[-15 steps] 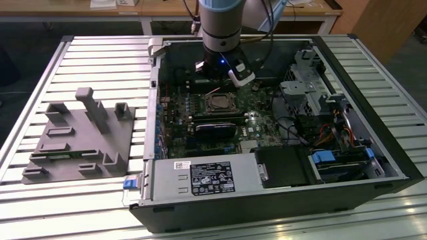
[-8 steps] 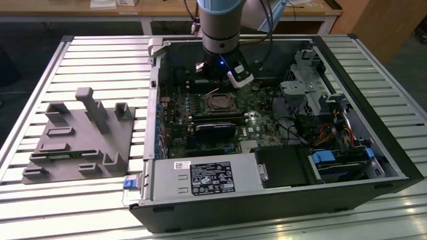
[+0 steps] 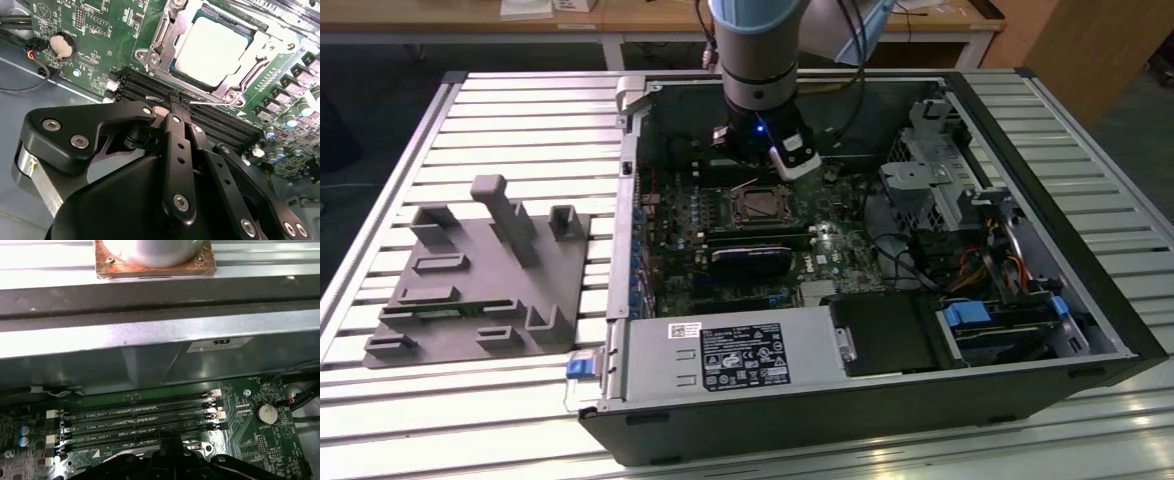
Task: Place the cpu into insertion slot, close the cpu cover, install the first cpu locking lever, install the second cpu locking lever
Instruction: 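Install the first cpu locking lever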
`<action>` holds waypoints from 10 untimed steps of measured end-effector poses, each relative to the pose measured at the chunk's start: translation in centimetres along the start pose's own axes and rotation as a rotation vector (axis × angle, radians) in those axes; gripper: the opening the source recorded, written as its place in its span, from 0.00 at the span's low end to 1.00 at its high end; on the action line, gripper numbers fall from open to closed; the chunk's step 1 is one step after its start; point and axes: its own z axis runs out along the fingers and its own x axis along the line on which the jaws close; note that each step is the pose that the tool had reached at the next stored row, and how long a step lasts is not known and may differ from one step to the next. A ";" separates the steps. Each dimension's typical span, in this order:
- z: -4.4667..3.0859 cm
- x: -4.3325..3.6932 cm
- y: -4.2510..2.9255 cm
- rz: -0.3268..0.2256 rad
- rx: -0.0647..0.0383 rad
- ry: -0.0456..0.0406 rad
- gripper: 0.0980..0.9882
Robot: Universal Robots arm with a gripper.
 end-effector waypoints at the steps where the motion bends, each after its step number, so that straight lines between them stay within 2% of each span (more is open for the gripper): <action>1: 0.03 0.06 0.05 0.005 0.000 -0.0014 0.01; 5: 0.14 0.34 0.20 0.015 0.003 -0.0057 0.01; 10: 0.39 0.43 0.24 0.016 0.006 -0.0157 0.01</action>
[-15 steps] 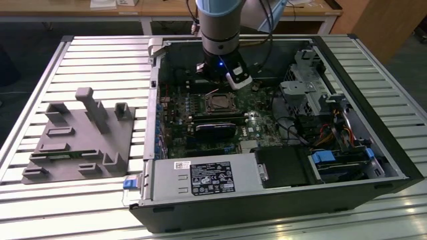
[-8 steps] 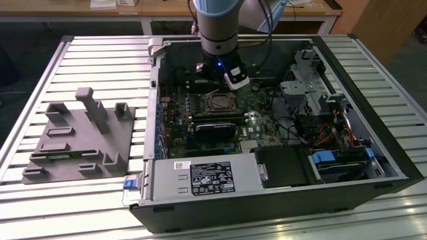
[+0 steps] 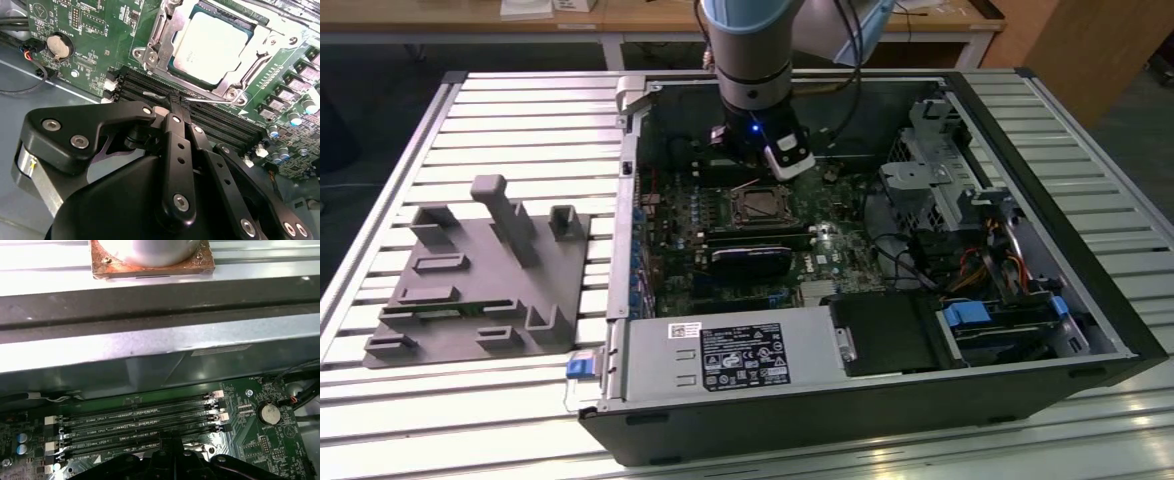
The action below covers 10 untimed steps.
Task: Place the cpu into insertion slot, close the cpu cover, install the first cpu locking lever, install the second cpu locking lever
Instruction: 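Install the first cpu locking lever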
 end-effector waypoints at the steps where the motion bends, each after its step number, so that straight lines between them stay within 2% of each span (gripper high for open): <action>1: 0.06 0.02 0.03 0.000 0.001 -0.0030 0.01; 7: 0.53 0.27 0.59 -0.003 0.014 -0.0089 0.01; 10: 0.76 0.33 0.63 -0.004 0.022 -0.0120 0.01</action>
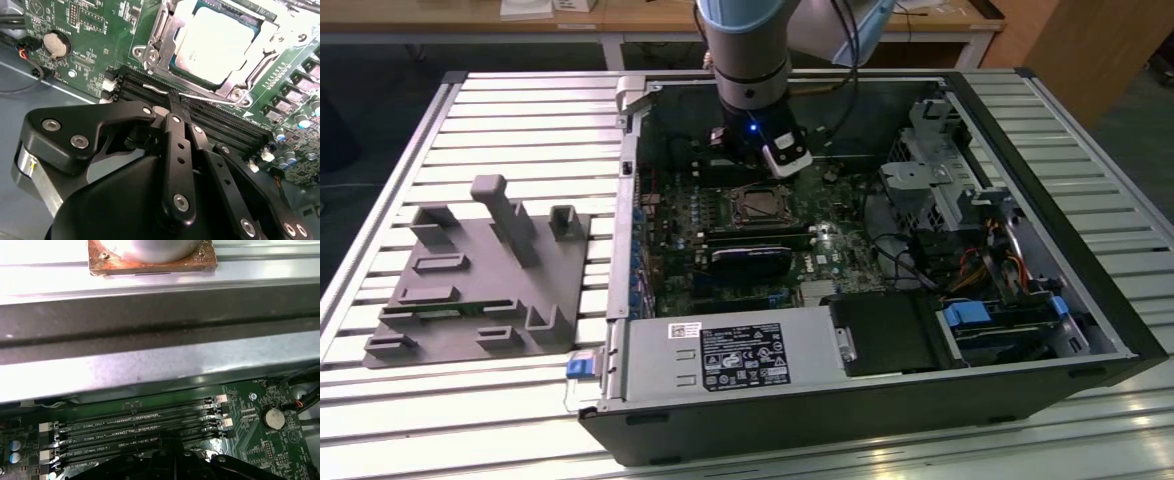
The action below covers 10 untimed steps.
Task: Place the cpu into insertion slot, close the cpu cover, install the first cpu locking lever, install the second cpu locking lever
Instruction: 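Install the first cpu locking lever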
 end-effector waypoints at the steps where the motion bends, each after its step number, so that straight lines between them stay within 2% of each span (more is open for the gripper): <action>1: 0.03 0.01 -0.01 0.002 0.004 -0.0017 0.01; 3: 0.11 0.04 -0.04 0.008 0.009 -0.0054 0.01; 10: 0.44 0.20 -0.12 0.026 0.014 -0.0116 0.01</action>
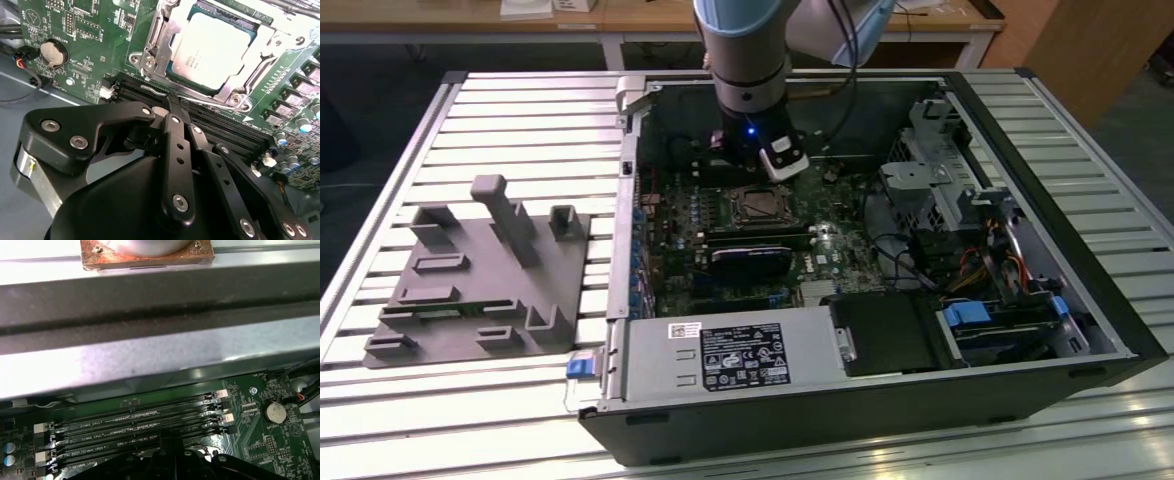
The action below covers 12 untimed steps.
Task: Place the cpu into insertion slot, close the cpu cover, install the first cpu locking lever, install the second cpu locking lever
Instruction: 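Install the first cpu locking lever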
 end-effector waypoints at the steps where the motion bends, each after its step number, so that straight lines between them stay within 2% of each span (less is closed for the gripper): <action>1: 0.06 0.02 -0.01 0.002 0.001 -0.0009 0.01; 6: 0.34 0.07 -0.08 0.014 0.004 -0.0052 0.01; 12: 0.61 0.10 -0.14 0.026 0.015 -0.0130 0.01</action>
